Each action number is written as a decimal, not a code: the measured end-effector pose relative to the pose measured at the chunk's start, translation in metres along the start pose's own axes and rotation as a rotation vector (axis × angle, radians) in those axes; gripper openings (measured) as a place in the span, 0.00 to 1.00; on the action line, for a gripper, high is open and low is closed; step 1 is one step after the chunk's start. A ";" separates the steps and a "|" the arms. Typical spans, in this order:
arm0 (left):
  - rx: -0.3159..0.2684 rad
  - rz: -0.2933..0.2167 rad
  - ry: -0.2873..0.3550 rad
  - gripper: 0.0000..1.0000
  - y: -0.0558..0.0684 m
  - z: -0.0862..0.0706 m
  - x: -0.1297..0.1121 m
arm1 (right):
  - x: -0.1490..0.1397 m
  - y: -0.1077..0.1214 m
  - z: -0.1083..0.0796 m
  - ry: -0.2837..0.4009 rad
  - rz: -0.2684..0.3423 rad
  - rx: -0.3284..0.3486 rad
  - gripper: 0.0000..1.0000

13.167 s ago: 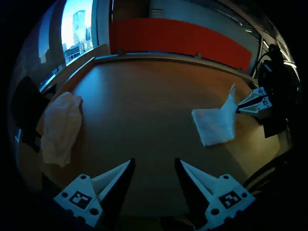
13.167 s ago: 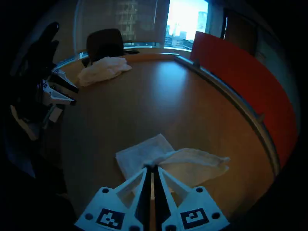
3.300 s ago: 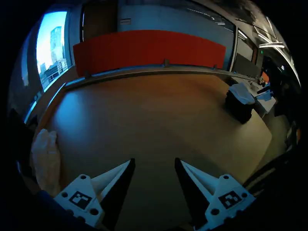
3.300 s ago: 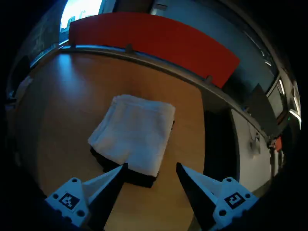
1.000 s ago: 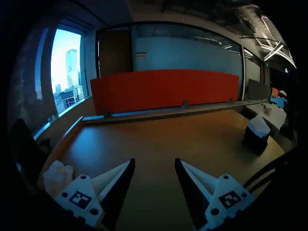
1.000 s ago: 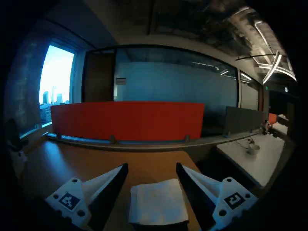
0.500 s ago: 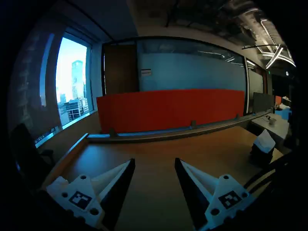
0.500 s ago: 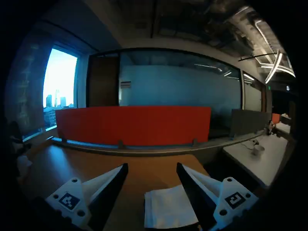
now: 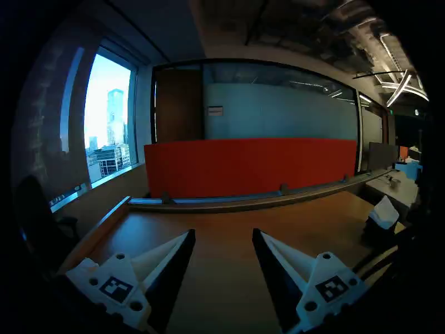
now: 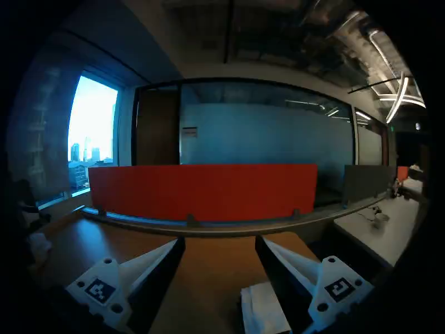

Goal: Fold towel

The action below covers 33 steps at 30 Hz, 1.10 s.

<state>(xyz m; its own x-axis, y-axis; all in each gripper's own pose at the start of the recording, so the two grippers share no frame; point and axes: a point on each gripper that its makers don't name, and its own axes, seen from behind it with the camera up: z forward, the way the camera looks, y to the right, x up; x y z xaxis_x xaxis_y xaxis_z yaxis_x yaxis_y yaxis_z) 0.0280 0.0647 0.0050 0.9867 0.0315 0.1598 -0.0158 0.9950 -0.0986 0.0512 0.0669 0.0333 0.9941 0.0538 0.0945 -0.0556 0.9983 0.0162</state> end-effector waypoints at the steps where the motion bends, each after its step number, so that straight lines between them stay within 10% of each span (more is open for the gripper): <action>1: 0.000 -0.005 0.002 0.75 -0.001 0.000 0.001 | 0.001 -0.005 0.001 0.003 0.002 -0.002 0.97; 11: 0.002 -0.005 0.040 0.75 -0.010 -0.001 0.014 | 0.011 -0.052 0.006 0.025 0.026 0.027 0.97; 33: 0.019 0.001 0.120 0.75 -0.016 -0.001 0.000 | 0.011 -0.074 0.004 -0.010 0.000 0.015 0.99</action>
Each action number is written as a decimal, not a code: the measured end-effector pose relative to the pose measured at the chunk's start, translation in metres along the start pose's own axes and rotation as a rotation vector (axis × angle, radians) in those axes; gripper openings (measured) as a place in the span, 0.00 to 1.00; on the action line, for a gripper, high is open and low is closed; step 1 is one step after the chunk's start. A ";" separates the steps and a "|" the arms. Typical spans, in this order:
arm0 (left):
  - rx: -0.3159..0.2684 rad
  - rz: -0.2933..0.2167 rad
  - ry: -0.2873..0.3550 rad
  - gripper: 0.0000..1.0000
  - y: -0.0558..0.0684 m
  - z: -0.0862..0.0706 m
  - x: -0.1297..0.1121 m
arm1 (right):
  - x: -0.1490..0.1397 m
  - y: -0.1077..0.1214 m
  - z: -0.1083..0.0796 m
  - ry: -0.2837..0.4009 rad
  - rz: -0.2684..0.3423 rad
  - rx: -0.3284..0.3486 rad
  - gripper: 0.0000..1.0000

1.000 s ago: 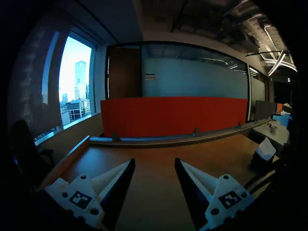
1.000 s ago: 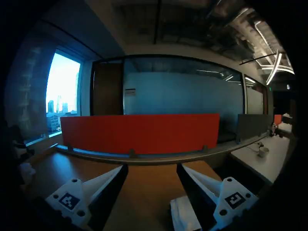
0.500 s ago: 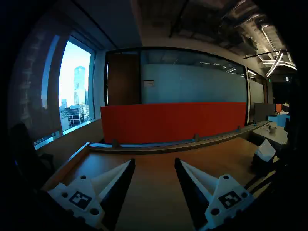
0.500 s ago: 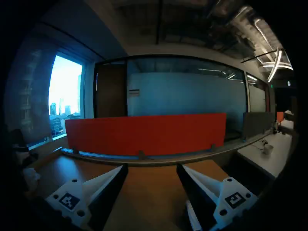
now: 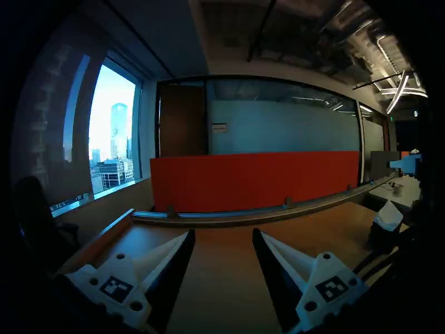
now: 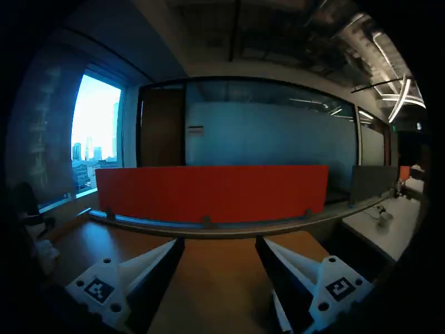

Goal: Fold towel

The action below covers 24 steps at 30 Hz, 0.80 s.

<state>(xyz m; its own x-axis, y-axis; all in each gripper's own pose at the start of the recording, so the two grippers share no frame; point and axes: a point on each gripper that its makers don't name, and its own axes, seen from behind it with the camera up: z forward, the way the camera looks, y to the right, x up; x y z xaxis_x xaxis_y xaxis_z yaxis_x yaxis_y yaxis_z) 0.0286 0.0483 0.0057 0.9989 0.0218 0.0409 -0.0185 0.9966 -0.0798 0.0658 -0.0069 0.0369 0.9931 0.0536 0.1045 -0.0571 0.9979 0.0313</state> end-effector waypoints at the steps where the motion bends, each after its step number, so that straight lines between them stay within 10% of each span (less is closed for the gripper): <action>1: 0.000 -0.002 0.004 0.75 0.000 0.000 -0.004 | 0.001 -0.001 0.000 0.004 -0.001 -0.004 0.99; 24: -0.043 -0.021 0.050 0.75 -0.002 0.011 -0.094 | -0.054 -0.041 0.015 -0.005 -0.012 0.037 0.99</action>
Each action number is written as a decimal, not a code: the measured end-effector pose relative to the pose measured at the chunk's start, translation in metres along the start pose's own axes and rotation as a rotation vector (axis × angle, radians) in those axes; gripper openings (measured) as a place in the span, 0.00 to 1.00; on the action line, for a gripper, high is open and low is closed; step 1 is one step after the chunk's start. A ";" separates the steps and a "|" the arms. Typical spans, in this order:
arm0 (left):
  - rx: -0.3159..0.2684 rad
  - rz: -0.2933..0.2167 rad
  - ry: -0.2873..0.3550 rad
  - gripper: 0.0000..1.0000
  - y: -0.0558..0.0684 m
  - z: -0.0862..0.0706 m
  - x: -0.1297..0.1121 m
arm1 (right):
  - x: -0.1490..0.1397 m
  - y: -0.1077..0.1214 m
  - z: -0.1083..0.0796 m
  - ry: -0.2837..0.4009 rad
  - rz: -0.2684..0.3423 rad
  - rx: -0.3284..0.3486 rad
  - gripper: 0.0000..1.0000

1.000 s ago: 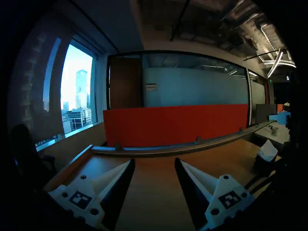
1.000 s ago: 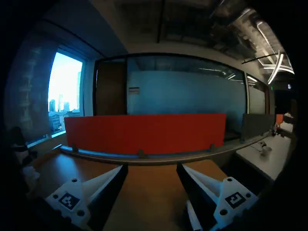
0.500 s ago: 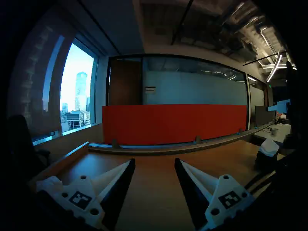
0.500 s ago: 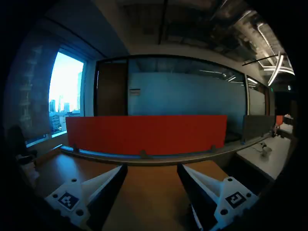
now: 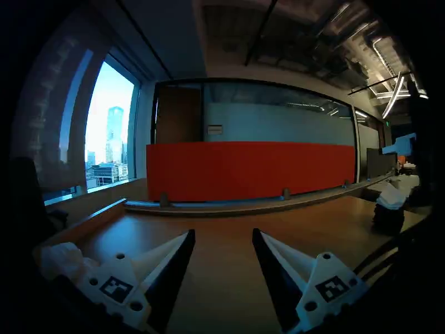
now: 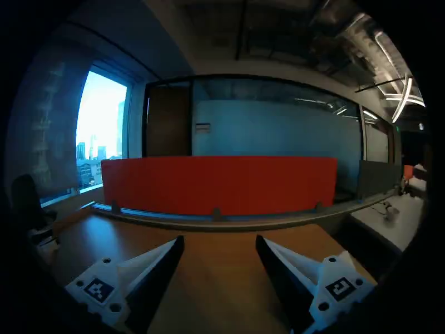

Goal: Fold towel

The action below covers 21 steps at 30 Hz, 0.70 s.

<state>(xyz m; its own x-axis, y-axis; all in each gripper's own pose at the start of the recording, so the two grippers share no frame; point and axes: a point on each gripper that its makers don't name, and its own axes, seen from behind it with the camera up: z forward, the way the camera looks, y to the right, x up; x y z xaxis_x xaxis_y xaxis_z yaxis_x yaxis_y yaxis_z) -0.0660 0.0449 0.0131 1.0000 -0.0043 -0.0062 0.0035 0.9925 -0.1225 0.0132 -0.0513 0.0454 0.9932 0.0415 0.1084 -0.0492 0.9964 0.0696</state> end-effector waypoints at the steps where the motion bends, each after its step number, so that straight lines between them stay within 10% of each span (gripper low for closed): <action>1: -0.007 -0.002 0.002 0.75 0.001 0.000 -0.003 | -0.003 -0.002 0.001 0.000 -0.002 0.002 1.00; 21: 0.040 -0.016 0.038 0.75 -0.012 -0.004 -0.024 | -0.035 -0.017 0.007 -0.013 -0.016 0.038 0.99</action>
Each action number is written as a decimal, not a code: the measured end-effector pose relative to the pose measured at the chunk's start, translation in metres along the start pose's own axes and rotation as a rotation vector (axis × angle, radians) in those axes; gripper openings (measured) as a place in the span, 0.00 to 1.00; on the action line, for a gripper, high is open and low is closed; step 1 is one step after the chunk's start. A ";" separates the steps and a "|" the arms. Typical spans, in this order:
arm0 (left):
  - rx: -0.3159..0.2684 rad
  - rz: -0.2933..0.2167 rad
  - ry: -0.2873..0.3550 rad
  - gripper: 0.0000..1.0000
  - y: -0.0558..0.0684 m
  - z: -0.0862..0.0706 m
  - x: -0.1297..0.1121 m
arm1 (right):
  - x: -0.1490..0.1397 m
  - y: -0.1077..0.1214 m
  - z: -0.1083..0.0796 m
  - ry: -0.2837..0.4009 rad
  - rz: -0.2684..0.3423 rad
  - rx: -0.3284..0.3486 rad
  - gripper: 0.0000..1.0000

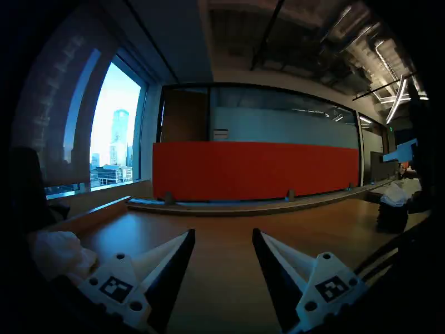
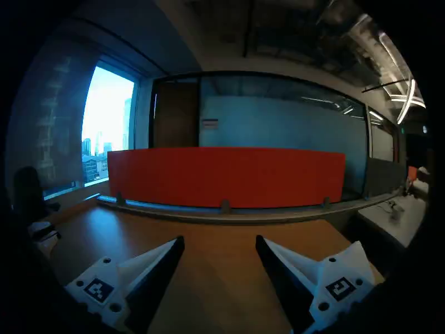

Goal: Fold towel

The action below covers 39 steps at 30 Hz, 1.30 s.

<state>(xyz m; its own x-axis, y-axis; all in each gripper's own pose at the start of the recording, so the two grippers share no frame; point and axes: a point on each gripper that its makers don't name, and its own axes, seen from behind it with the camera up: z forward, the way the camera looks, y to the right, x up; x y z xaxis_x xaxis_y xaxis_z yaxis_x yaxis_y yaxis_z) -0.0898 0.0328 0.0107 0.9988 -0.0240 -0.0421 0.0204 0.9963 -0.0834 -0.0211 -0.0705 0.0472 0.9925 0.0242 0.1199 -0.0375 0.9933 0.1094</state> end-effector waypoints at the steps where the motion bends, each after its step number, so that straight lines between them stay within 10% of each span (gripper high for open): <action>1: 0.003 0.003 0.000 0.75 -0.001 0.000 -0.001 | 0.000 0.000 0.000 -0.001 0.000 0.000 0.99; 39: 0.045 0.035 -0.033 0.75 -0.020 0.006 -0.051 | -0.024 0.004 0.008 -0.003 -0.010 0.007 0.99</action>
<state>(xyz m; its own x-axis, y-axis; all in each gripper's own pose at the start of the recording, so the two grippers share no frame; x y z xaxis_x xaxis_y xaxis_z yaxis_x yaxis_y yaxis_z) -0.1413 0.0147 0.0207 0.9998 0.0132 -0.0117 -0.0137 0.9992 -0.0380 -0.0458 -0.0684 0.0523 0.9925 0.0142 0.1217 -0.0286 0.9926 0.1176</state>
